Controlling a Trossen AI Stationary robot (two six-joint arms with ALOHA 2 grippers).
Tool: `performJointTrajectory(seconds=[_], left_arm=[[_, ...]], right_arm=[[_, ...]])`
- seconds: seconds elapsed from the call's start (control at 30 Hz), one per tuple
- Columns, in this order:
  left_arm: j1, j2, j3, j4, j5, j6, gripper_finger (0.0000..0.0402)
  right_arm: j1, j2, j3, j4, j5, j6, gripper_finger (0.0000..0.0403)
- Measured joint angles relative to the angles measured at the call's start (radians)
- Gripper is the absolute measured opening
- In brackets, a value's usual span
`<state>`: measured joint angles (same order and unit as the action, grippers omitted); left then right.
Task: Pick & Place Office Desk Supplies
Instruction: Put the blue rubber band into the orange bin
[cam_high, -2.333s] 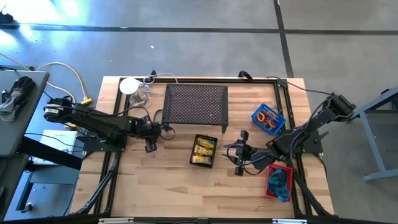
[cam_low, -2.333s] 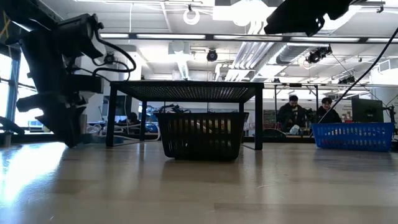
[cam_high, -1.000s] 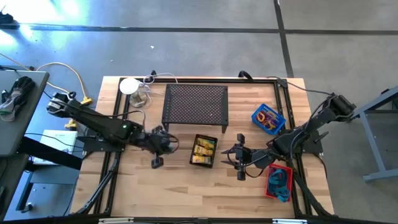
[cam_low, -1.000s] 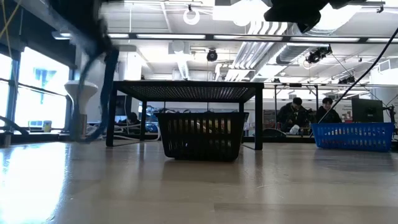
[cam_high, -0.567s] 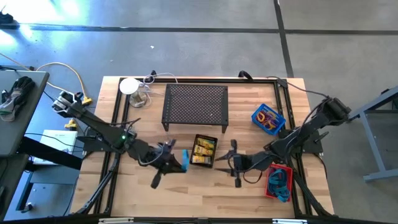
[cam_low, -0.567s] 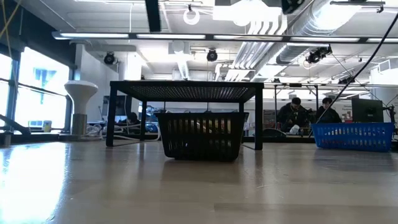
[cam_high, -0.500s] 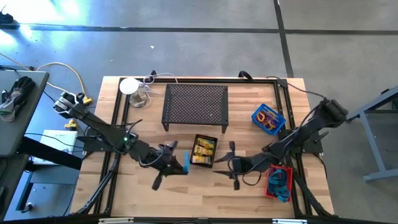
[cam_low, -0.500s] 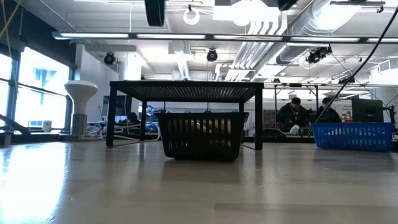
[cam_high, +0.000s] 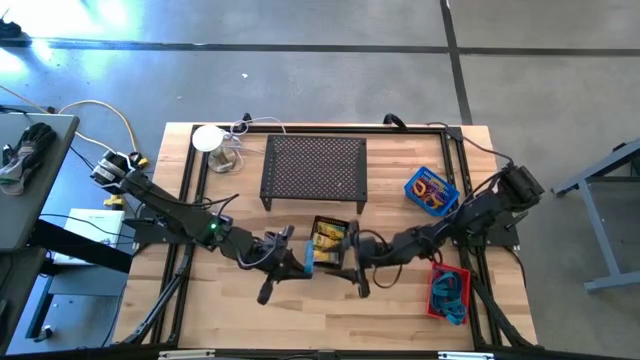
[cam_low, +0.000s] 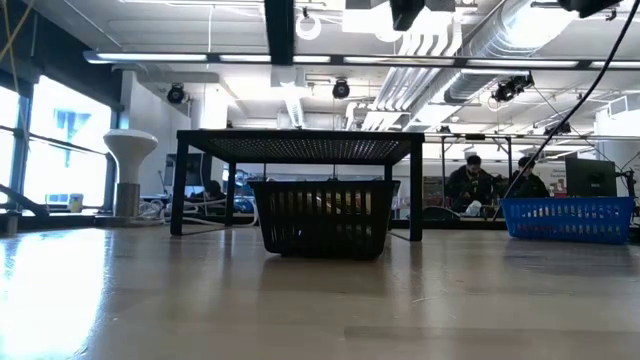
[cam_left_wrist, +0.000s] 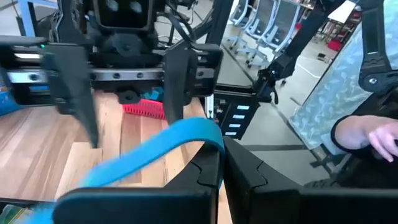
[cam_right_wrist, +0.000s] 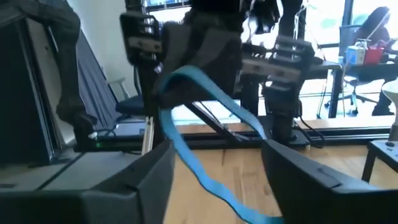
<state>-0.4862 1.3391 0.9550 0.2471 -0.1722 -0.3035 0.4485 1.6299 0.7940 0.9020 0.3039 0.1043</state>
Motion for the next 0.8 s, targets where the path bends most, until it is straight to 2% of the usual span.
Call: performJointTrajectory(seconds=[0.17, 0.3, 0.43, 0.57, 0.63, 0.8], left_arm=[[0.000, 0.000, 0.000, 0.000, 0.000, 0.000, 0.0002], [0.000, 0.000, 0.000, 0.000, 0.000, -0.001, 0.0002], [0.000, 0.000, 0.000, -0.003, 0.000, 0.003, 0.0002], [0.000, 0.000, 0.000, -0.010, 0.000, 0.015, 0.0002], [0.000, 0.000, 0.000, -0.024, 0.000, 0.015, 0.0002], [-0.013, -0.001, -0.001, -0.045, 0.000, 0.006, 0.0003]], right_arm=[[-0.013, 0.000, 0.025, -0.001, -0.023, -0.010, 0.0287], [-0.017, 0.051, 0.070, -0.004, -0.028, -0.168, 0.0314], [-0.021, 0.151, 0.163, -0.008, -0.079, -0.212, 0.0318], [-0.024, 0.244, 0.269, -0.025, -0.115, -0.185, 0.0315], [-0.025, 0.265, 0.307, -0.041, -0.152, -0.178, 0.0315], [-0.023, 0.277, 0.366, -0.169, -0.150, -0.188, 0.0314]])
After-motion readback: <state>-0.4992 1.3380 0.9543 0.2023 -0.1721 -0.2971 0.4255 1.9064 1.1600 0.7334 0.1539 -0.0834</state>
